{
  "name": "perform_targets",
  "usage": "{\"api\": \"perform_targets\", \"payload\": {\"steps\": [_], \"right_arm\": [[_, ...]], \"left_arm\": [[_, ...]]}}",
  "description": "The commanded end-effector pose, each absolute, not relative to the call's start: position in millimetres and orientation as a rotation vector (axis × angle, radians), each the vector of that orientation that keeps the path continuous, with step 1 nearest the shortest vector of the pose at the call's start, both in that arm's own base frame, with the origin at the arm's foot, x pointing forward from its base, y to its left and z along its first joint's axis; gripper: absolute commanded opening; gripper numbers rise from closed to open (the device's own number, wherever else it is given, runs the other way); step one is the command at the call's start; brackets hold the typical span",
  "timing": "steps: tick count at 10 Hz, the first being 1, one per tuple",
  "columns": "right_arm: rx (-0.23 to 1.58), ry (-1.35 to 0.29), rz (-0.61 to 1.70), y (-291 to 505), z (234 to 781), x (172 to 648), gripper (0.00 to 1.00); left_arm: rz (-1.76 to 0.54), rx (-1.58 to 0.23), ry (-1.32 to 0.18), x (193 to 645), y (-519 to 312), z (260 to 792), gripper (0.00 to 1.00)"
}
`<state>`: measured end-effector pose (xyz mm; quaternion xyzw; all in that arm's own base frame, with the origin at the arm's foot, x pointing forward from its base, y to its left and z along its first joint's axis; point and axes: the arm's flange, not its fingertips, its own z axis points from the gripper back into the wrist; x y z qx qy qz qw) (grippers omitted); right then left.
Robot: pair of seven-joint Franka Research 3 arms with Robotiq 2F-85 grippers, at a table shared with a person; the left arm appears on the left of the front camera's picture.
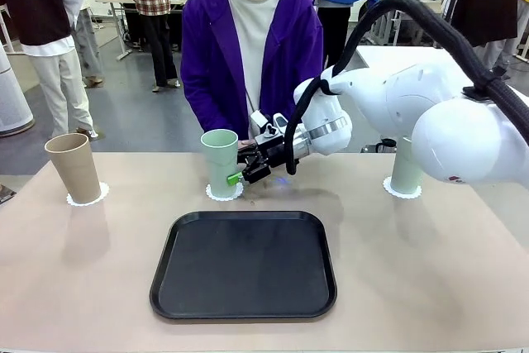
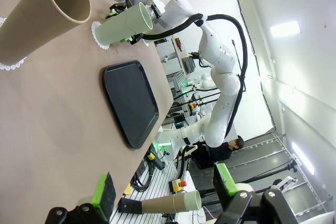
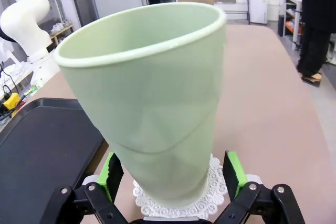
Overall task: Place coasters on the table and set cups on them.
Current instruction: Take one Reusable plastic cup from the Flat Tray and place it on a coaster set by the human.
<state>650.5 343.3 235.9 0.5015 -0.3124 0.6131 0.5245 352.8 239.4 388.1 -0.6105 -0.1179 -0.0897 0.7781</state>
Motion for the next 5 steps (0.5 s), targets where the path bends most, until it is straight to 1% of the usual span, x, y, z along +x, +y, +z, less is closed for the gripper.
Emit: {"api": "perform_targets", "payload": {"steps": [1, 5], "right_arm": [[1.162, -0.715, 1.429, 325, 242, 643, 1.00], [1.079, -0.668, 1.383, 288, 265, 626, 1.00]], "left_arm": [[-0.195, -1.324, -0.263, 351, 240, 390, 1.00], [-0.195, -1.324, -0.263, 351, 240, 390, 1.00]]}}
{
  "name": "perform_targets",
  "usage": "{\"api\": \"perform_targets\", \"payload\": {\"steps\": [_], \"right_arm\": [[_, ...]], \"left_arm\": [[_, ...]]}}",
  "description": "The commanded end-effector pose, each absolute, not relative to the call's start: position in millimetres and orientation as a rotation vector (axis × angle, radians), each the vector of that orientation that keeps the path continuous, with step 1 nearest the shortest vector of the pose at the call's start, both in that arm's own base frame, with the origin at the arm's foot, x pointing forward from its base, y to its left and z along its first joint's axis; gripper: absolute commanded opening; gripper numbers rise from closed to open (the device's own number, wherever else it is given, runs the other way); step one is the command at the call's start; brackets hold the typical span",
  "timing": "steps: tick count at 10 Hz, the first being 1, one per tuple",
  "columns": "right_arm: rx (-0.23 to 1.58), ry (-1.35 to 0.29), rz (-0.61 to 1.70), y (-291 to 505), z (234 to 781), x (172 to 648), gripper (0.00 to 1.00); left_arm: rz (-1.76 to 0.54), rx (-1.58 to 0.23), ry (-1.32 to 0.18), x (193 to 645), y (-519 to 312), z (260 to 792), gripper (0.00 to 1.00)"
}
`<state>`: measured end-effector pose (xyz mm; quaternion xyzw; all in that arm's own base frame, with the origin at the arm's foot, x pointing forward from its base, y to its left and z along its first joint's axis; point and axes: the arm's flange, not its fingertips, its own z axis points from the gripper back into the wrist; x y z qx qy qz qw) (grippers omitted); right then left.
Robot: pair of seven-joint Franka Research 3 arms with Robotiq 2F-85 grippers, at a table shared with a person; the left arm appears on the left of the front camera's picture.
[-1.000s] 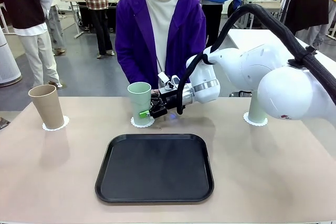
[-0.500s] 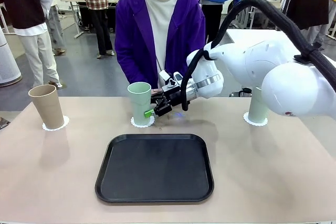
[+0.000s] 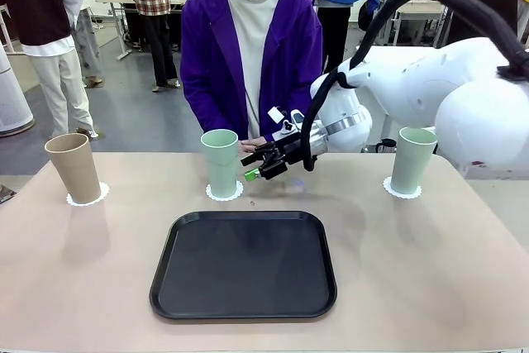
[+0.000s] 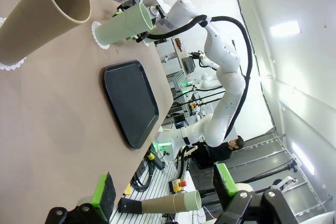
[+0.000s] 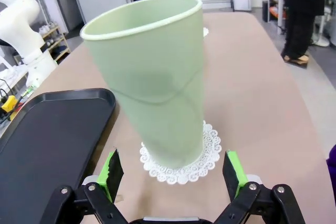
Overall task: Place coasters on the table and set cups on them.
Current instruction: Take one Reusable plastic cup from the Flat Tray and place it on a coaster set by the human.
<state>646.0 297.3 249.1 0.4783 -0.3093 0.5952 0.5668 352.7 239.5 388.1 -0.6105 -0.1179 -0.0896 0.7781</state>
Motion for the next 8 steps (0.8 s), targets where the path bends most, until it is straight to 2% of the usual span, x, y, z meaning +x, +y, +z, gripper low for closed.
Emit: {"api": "perform_targets", "payload": {"steps": [1, 4, 8], "right_arm": [[1.071, -0.622, 1.303, 280, 281, 615, 1.00], [0.969, -0.462, 0.988, 264, 363, 568, 1.00], [0.581, -0.318, 0.849, 274, 463, 512, 1.00]], "left_arm": [[-0.195, -1.324, -0.263, 351, 240, 390, 1.00], [-0.195, -1.324, -0.263, 351, 240, 390, 1.00], [-0.195, -1.324, -0.263, 351, 240, 390, 1.00]]}}
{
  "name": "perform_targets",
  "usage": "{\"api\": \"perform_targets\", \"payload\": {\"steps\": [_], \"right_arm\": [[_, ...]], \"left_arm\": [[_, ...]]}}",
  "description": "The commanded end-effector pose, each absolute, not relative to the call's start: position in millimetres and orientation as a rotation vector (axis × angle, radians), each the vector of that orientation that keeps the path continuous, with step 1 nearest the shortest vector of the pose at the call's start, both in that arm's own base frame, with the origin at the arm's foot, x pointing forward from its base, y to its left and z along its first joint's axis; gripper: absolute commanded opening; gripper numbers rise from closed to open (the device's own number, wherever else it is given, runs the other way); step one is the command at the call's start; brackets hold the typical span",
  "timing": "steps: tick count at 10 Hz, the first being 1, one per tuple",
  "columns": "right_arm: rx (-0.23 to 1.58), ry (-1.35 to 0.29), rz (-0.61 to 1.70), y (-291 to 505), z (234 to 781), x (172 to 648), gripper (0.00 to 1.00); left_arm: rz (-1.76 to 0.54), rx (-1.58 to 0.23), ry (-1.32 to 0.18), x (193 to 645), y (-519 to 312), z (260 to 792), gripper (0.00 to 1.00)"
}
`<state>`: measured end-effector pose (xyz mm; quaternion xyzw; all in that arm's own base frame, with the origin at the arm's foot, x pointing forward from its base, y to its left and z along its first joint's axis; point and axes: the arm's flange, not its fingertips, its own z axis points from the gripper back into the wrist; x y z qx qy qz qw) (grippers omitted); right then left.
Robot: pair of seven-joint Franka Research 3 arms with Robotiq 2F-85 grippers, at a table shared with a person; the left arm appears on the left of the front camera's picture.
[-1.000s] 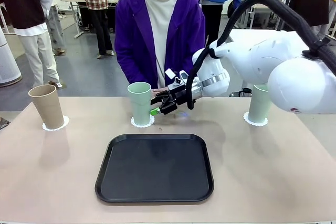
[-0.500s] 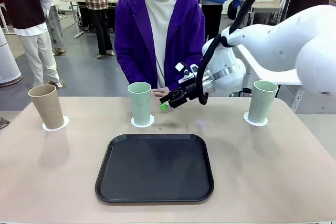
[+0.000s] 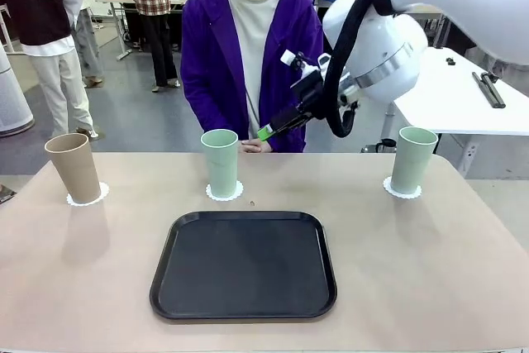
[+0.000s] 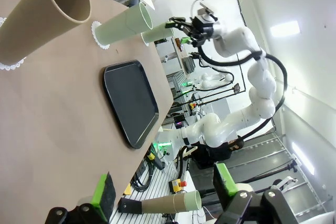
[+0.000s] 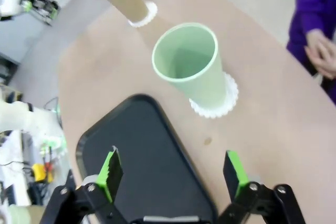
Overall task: Place coasters on the table and set cups on them.
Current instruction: Take one Reusable plastic cup from the Flat Tray and place it on a coaster set by the human.
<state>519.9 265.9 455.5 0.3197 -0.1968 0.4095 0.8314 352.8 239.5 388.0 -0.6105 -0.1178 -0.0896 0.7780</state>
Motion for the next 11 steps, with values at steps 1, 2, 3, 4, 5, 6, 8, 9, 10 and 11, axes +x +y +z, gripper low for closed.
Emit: {"api": "perform_targets", "payload": {"steps": [1, 2, 3, 4, 5, 6, 8, 9, 10, 11], "right_arm": [[0.495, -0.270, 0.829, 283, 478, 505, 1.00], [0.430, -0.230, 0.816, 295, 488, 501, 1.00], [0.378, -0.185, 0.809, 299, 498, 497, 1.00], [0.334, -0.149, 0.801, 307, 503, 494, 1.00], [0.312, -0.138, 0.798, 313, 505, 491, 1.00], [0.323, -0.114, 0.814, 317, 502, 491, 1.00], [0.321, -0.178, 0.799, 301, 497, 483, 1.00], [0.321, -0.178, 0.799, 301, 497, 483, 1.00], [0.321, -0.178, 0.799, 301, 497, 483, 1.00], [0.321, -0.178, 0.799, 301, 497, 483, 1.00]], "left_arm": [[-0.195, -1.324, -0.263, 351, 240, 390, 1.00], [-0.195, -1.324, -0.263, 351, 240, 390, 1.00], [-0.195, -1.324, -0.263, 351, 240, 390, 1.00], [-0.195, -1.324, -0.263, 351, 240, 390, 1.00], [-0.195, -1.324, -0.263, 351, 240, 390, 1.00], [-0.195, -1.324, -0.263, 351, 240, 390, 1.00], [-0.195, -1.324, -0.263, 351, 240, 390, 1.00], [-0.195, -1.324, -0.263, 351, 240, 390, 1.00], [-0.195, -1.324, -0.263, 351, 240, 390, 1.00], [-0.195, -1.324, -0.263, 351, 240, 390, 1.00]]}}
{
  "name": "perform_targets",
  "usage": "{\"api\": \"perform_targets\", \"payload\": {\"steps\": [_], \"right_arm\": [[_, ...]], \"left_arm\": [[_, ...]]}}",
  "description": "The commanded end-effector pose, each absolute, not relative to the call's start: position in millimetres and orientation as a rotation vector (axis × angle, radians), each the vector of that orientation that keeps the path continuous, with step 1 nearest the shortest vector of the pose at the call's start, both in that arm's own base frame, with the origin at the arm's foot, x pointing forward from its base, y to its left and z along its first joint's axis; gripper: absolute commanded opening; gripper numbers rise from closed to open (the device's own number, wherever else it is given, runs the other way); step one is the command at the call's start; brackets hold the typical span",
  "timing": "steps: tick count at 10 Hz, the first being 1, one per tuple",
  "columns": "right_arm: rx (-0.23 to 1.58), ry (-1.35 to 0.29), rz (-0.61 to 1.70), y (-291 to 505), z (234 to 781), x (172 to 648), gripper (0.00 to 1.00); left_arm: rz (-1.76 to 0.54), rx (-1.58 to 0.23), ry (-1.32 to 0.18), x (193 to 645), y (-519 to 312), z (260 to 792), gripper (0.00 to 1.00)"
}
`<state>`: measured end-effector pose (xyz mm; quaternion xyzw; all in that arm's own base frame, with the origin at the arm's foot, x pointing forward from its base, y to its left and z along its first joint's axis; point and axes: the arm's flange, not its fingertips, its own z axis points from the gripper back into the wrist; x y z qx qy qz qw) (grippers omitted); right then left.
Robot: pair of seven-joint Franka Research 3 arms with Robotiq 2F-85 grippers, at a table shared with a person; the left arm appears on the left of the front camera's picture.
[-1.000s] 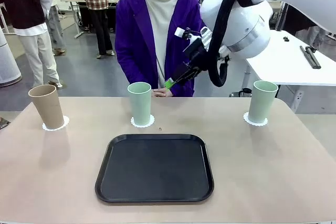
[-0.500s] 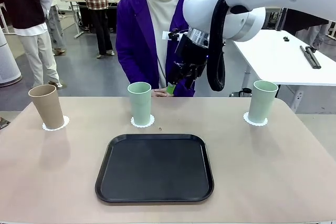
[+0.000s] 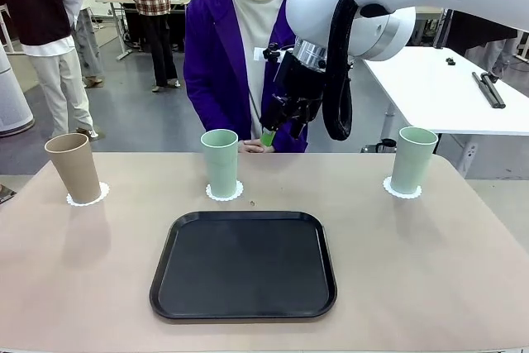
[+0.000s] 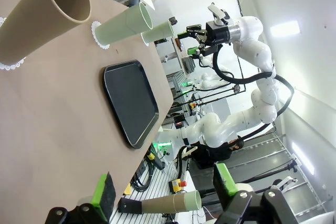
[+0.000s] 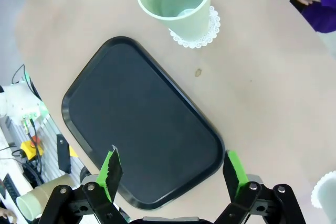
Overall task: Place coasters on the table and set cups on them.
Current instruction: Take one Reusable plastic cup from the Flat Tray and place it on a coaster set by the human.
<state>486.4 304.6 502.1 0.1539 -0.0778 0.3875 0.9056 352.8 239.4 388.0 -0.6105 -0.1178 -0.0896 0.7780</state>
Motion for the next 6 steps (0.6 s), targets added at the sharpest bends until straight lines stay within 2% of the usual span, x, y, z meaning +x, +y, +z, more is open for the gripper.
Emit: {"api": "perform_targets", "payload": {"steps": [1, 6], "right_arm": [[0.321, -0.178, 0.799, 300.9, 497.4, 483.2, 1.00], [0.321, -0.178, 0.799, 300.9, 497.4, 483.2, 1.00]], "left_arm": [[-0.195, -1.324, -0.263, 351.3, 239.6, 390.1, 1.00], [-0.195, -1.324, -0.263, 351.3, 239.6, 390.1, 1.00]]}}
